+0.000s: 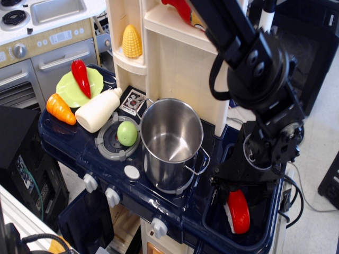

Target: Put sushi in pot or pan

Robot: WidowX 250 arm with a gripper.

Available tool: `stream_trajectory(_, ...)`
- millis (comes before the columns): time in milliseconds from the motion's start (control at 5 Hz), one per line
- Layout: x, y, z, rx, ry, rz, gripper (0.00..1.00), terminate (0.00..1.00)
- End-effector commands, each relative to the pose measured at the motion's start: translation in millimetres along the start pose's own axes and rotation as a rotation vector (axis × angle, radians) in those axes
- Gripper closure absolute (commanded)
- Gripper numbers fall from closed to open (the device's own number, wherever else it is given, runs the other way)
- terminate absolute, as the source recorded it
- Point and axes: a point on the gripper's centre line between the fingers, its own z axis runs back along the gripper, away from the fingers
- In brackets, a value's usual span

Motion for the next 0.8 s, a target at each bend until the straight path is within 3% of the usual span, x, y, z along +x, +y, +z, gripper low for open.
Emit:
stream_trajectory(0, 2.9, 9.1, -1.1, -0.009, -0.008, 0.032, 0.0, 0.0)
stream_trajectory(200, -4.8, 6.0, -0.6, 0.0, -0.016, 0.048, 1.0, 0.0)
stream_trajectory(400, 5.5, 10.5, 19.3, 0.024, -0.011, 0.022, 1.0, 0.0)
stream_trajectory(600, 23.8, 19.7, 58.0, 0.069, -0.026, 0.009, 1.0, 0.0)
